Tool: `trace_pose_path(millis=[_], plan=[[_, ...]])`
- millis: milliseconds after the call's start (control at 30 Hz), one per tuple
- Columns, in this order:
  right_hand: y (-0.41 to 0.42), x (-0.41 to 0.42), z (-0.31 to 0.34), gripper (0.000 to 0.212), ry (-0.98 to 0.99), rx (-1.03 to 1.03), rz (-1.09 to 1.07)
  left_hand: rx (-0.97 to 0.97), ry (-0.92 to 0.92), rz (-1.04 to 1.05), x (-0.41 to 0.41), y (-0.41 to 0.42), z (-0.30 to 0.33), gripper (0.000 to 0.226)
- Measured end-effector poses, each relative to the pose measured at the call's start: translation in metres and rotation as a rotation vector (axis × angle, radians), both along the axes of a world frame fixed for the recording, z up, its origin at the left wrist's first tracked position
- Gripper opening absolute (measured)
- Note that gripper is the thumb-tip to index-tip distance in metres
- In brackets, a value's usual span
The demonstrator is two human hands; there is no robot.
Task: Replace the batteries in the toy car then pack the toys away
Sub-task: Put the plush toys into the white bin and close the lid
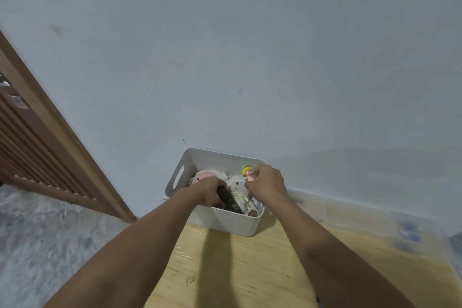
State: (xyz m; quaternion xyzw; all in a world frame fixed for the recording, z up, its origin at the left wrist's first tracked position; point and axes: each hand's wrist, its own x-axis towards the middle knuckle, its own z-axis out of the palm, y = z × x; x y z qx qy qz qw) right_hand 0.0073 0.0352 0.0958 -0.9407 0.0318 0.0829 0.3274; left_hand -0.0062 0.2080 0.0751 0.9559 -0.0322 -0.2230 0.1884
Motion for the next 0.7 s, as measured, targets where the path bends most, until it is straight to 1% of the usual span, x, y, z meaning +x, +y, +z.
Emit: trace_pose_path(millis=[67,133,300,467,633,700], plan=[[0.007,0.001,-0.003,0.029,0.028,-0.034,0.018,0.016,-0.006,0.019,-0.001,0.003,0.000,0.051],[0.014,0.001,-0.004,0.032,0.056,-0.045,0.024,-0.015,0.009,0.043,-0.001,0.007,0.001,0.043],[0.037,0.006,-0.010,0.029,0.141,0.024,0.007,-0.104,0.012,0.109,-0.002,0.021,0.005,0.028],[0.062,0.017,-0.022,0.039,0.153,0.060,-0.009,-0.126,0.010,0.155,-0.006,0.034,0.003,0.023],[0.076,0.020,-0.033,0.035,0.158,0.025,-0.016,-0.115,0.012,0.167,-0.009,0.043,-0.004,0.017],[0.079,0.019,-0.037,0.032,0.135,-0.039,0.024,-0.119,-0.001,0.194,-0.008,0.043,-0.005,0.015]])
